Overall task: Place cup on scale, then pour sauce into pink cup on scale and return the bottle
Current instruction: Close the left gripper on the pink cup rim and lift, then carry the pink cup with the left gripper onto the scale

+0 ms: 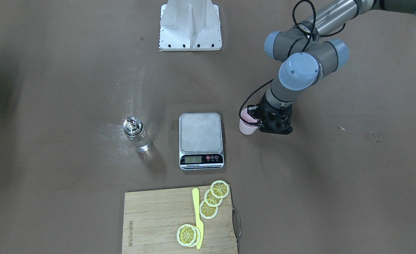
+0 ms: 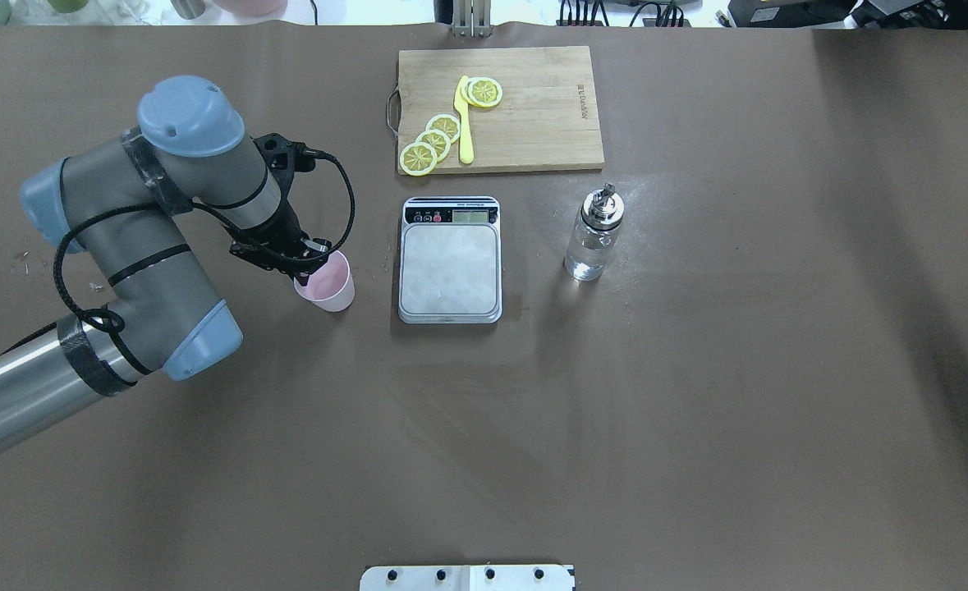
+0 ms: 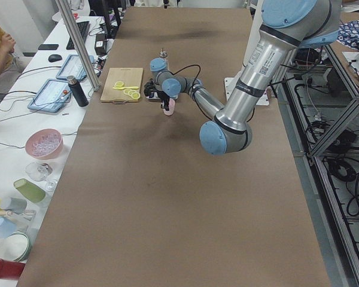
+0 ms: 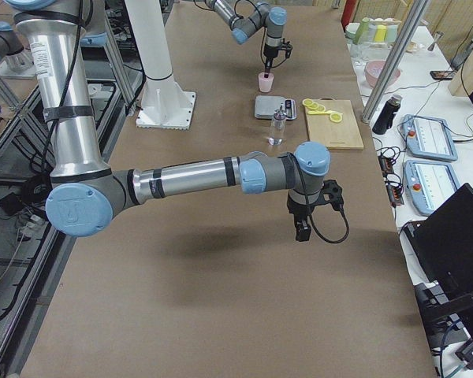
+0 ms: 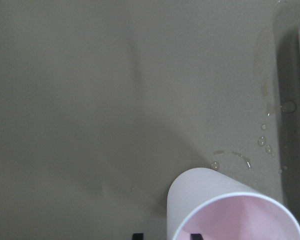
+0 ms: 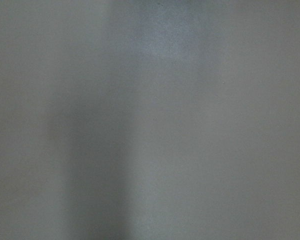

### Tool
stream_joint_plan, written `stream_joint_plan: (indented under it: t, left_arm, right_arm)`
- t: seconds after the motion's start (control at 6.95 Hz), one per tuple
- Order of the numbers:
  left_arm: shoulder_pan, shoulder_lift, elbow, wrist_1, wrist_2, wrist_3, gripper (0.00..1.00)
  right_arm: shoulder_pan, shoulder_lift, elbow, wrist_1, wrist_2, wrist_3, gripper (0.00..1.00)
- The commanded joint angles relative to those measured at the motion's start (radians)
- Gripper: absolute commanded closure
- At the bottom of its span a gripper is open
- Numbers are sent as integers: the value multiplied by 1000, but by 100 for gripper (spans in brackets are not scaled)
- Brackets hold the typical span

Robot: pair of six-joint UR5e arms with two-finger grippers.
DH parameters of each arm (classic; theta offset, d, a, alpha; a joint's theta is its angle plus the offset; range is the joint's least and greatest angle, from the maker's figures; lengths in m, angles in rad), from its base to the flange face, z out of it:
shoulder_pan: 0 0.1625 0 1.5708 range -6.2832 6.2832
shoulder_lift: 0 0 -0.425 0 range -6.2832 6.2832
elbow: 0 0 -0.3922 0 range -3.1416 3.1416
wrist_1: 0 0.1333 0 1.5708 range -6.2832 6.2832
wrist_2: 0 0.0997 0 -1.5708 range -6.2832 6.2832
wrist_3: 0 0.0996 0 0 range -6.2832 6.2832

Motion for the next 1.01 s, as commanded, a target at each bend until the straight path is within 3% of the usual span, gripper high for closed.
stream_joint_plan:
  t: [0.0,0.58,0.86]
  left_arm:
    - [0,-5,-14,1,-1,-2,100]
    - [-40,-82,-22,20,-14,-11,100]
    - [-43,-183,-14,143,-27,-15,100]
  right_arm:
    - [-2,2,-1,0,0,0,0]
    - [-7,0,0,0,0,2,0]
    - [-7,0,2,0,0,2,0]
